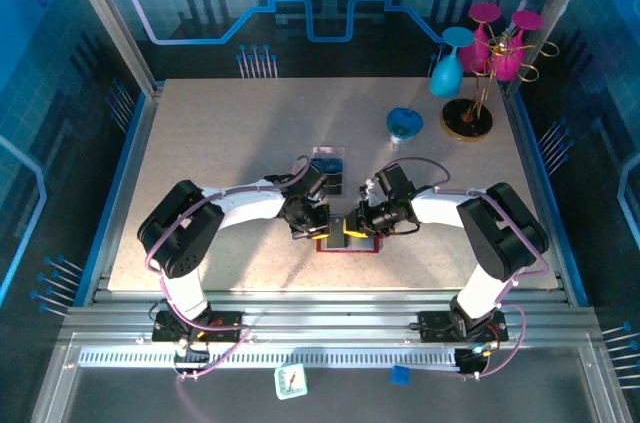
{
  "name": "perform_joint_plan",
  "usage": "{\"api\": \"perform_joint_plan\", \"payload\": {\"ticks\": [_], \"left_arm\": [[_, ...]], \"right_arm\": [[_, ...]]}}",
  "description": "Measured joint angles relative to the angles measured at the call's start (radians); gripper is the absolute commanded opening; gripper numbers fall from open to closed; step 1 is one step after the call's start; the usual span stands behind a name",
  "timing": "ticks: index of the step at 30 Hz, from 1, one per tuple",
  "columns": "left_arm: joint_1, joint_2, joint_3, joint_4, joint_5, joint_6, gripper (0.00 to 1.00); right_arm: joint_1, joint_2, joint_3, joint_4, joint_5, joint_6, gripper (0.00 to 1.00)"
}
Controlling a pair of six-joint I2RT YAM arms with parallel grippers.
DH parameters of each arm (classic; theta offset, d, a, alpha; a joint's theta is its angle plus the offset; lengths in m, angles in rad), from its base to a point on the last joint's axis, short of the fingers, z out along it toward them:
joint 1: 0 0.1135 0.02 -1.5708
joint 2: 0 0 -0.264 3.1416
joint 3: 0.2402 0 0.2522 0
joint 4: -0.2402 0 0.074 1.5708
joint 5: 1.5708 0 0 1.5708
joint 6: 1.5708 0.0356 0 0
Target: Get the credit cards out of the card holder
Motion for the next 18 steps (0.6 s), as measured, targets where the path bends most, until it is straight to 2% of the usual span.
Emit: {"api": "perform_joint_plan", "payload": {"ticks": [10, 18], "left_arm": [[0.000, 0.000, 0.000, 0.000, 0.000, 0.000, 0.00], [-0.001, 0.005, 0.005, 0.002, 0.002, 0.000, 0.00]], "right_arm": [[-0.005, -0.009, -0.010, 0.001, 0.000, 0.003, 0.10], [-0.025, -0.019, -0.013, -0.003, 0.000, -0.003, 0.08]]}}
